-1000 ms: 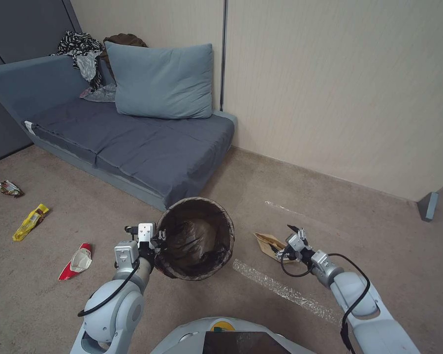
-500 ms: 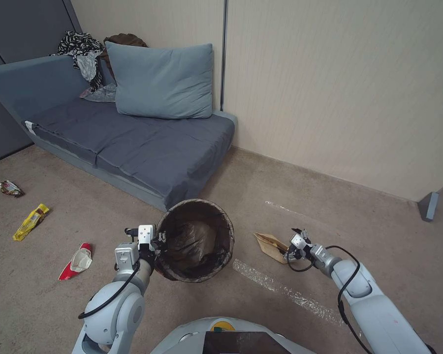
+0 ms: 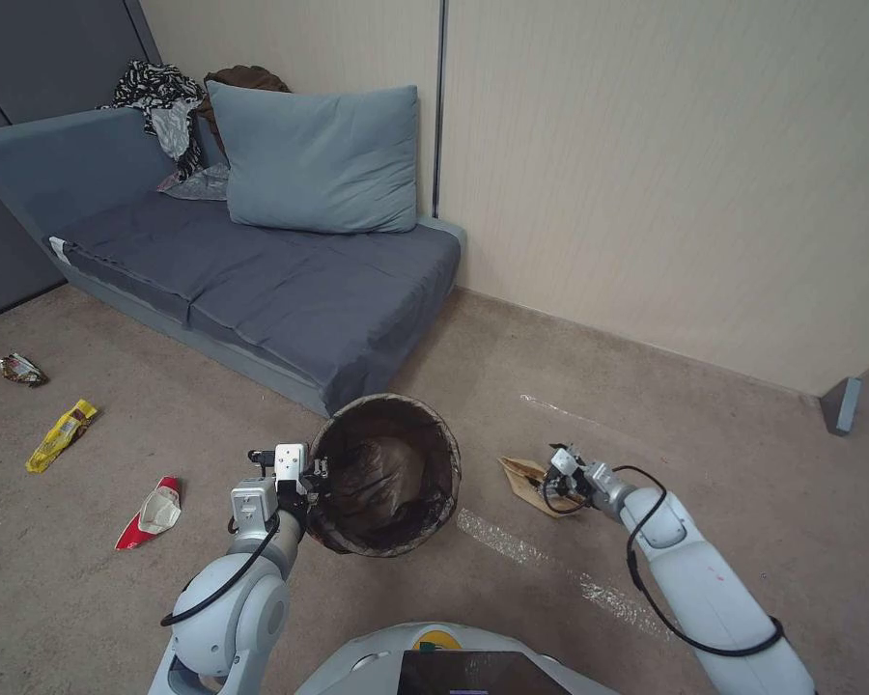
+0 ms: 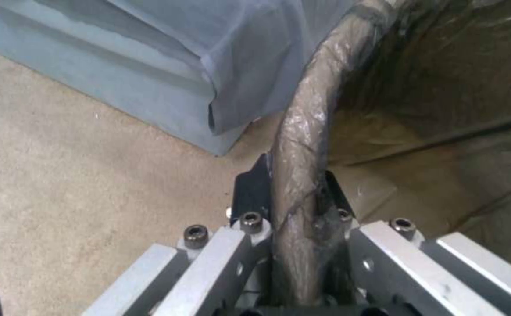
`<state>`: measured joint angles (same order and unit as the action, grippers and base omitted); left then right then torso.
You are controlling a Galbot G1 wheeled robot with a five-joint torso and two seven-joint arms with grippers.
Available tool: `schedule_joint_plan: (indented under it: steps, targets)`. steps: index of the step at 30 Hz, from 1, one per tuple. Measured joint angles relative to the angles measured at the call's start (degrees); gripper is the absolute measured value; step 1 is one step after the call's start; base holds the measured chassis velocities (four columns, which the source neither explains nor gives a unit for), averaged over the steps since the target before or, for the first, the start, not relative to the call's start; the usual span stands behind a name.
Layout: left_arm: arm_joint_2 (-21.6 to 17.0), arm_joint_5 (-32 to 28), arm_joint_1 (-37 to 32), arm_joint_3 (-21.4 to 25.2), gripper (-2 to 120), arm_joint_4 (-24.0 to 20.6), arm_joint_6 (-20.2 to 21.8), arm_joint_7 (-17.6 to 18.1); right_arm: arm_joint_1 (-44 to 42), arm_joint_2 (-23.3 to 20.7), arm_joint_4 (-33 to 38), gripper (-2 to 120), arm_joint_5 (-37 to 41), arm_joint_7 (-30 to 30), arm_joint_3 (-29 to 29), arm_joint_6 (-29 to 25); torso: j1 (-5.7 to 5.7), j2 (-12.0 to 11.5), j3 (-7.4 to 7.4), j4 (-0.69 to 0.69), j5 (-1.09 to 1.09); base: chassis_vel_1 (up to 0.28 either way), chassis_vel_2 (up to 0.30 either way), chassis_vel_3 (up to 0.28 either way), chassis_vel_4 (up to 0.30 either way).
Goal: Pick up the trash bin, then pick up the garbage from the floor and place it into the trash bin.
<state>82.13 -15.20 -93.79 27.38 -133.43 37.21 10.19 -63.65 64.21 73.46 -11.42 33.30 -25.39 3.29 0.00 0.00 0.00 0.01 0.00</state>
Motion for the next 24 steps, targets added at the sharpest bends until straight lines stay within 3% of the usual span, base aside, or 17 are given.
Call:
schedule_joint_plan:
  steps: [7, 8, 10, 12, 16, 22, 24]
  targets:
    - [0.03, 0.17, -0.07, 0.06, 3, 0.01, 0.00, 0.01, 1.16, 1.88, -5.28, 68, -0.41, 0.91, 0.06, -1.82, 0.00, 0.00, 0.00, -0.01, 0.01, 0.000, 0.000, 0.000, 0.000]
    - [0.03, 0.17, -0.08, 0.07, 3, 0.02, 0.00, 0.01, 1.18, 2.22, -5.93, 59, -0.48, 0.99, 0.02, -2.04, 0.00, 0.00, 0.00, -0.02, 0.01, 0.000, 0.000, 0.000, 0.000]
    - [0.02, 0.18, -0.08, 0.07, 3, 0.05, 0.00, 0.01, 1.18, 2.53, -6.39, 57, -0.59, 1.08, -0.03, -2.18, 0.00, 0.00, 0.00, -0.02, 0.00, 0.000, 0.000, 0.000, 0.000]
    - [0.02, 0.19, -0.07, 0.01, 3, 0.07, 0.00, 0.03, 1.08, 3.36, -7.47, 42, -1.09, 1.36, -0.10, -2.60, 0.00, 0.00, 0.00, -0.01, 0.00, 0.000, 0.000, 0.000, 0.000]
    - [0.03, 0.20, -0.07, -0.04, 3, 0.07, 0.01, 0.05, 0.90, 3.70, -8.01, 34, -1.28, 1.38, -0.16, -2.72, 0.00, 0.00, 0.00, -0.01, 0.00, 0.000, 0.000, 0.000, 0.000]
    - [-0.08, 0.18, -0.05, -0.04, 3, -0.03, 0.08, 0.11, 0.13, 4.10, -9.12, 3, -1.69, 1.35, -0.85, -3.97, 0.00, 0.00, -0.01, -0.01, -0.01, 0.000, 0.000, 0.000, 0.000]
    - [-0.12, 0.15, -0.01, -0.01, 3, -0.07, 0.08, 0.12, 0.00, 4.10, -9.24, 0, -1.70, 1.37, -1.06, -4.20, 0.00, 0.00, -0.01, -0.01, 0.00, 0.000, 0.000, 0.000, 0.000]
